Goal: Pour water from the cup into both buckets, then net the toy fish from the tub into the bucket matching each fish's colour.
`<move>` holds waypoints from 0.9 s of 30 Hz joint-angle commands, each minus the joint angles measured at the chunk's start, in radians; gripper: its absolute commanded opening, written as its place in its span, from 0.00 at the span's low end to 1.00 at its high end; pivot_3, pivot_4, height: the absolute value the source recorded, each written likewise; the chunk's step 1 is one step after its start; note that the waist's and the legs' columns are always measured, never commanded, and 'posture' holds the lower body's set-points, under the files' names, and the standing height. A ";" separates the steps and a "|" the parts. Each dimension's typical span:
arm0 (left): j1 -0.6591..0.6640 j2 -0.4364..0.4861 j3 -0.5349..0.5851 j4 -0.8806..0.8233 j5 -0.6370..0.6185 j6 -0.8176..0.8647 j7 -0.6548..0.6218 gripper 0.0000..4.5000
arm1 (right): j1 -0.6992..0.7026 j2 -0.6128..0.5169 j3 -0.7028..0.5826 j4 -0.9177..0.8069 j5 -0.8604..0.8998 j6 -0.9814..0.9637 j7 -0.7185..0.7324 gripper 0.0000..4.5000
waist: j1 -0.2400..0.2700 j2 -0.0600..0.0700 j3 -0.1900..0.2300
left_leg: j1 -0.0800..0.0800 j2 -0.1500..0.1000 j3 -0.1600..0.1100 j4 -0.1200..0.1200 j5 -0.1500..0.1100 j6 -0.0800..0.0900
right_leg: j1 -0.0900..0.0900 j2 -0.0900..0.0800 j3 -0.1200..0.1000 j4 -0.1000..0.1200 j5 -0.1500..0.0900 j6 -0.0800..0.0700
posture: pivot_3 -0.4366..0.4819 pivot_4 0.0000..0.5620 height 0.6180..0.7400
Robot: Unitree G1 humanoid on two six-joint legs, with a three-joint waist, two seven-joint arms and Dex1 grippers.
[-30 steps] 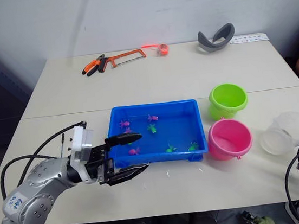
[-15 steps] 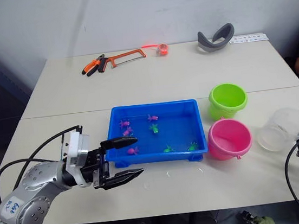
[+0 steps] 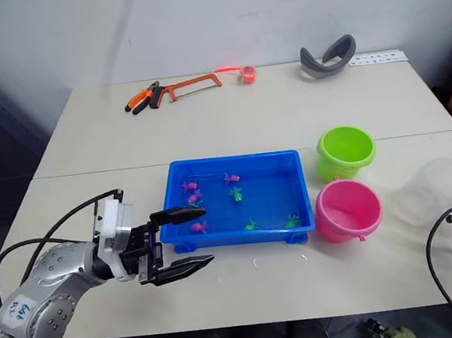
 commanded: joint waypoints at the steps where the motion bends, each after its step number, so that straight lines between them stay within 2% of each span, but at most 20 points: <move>1: -0.012 0.004 0.020 0.011 0.010 -0.032 -0.025 1.00 | 0.061 -0.042 -0.059 -0.117 0.051 0.011 0.027 0.02 | 0.002 0.000 0.000 | 0.000 0.000 0.000 0.000 0.000 0.000 | 0.000 0.000 0.000 0.000 0.000 0.000 | 0.48 0.27 1.00; 9: -0.039 -0.006 0.004 0.063 0.025 -0.053 -0.058 1.00 | 0.150 -0.048 -0.085 -0.394 0.065 0.052 -0.016 0.02 | 0.001 0.001 0.000 | 0.000 0.000 0.000 0.000 0.000 0.000 | 0.000 0.000 0.000 0.000 0.000 0.000 | 0.48 0.27 1.00; 17: -0.121 -0.049 -0.060 0.153 0.058 -0.083 -0.108 1.00 | 0.279 -0.166 -0.097 -0.719 -0.117 0.093 -0.062 0.02 | 0.002 0.002 0.001 | 0.000 0.000 0.000 -0.001 0.000 0.000 | -0.001 -0.001 0.000 0.000 0.000 0.000 | 0.48 0.27 1.00; 22: -0.165 -0.075 -0.087 0.196 0.073 -0.092 -0.123 1.00 | 0.317 -0.215 -0.062 -0.800 -0.236 0.066 -0.055 0.02 | 0.010 0.002 0.001 | -0.001 -0.001 -0.001 -0.001 0.000 0.000 | -0.001 0.000 -0.001 0.000 0.000 0.000 | 0.48 0.27 1.00; 27: -0.187 -0.097 -0.095 0.211 0.076 -0.090 -0.128 1.00 | 0.341 -0.215 -0.027 -0.850 -0.310 0.038 -0.056 0.02 | 0.006 0.002 0.001 | -0.001 -0.001 0.000 -0.001 0.000 0.000 | -0.001 0.000 -0.001 -0.001 0.000 0.001 | 0.48 0.27 1.00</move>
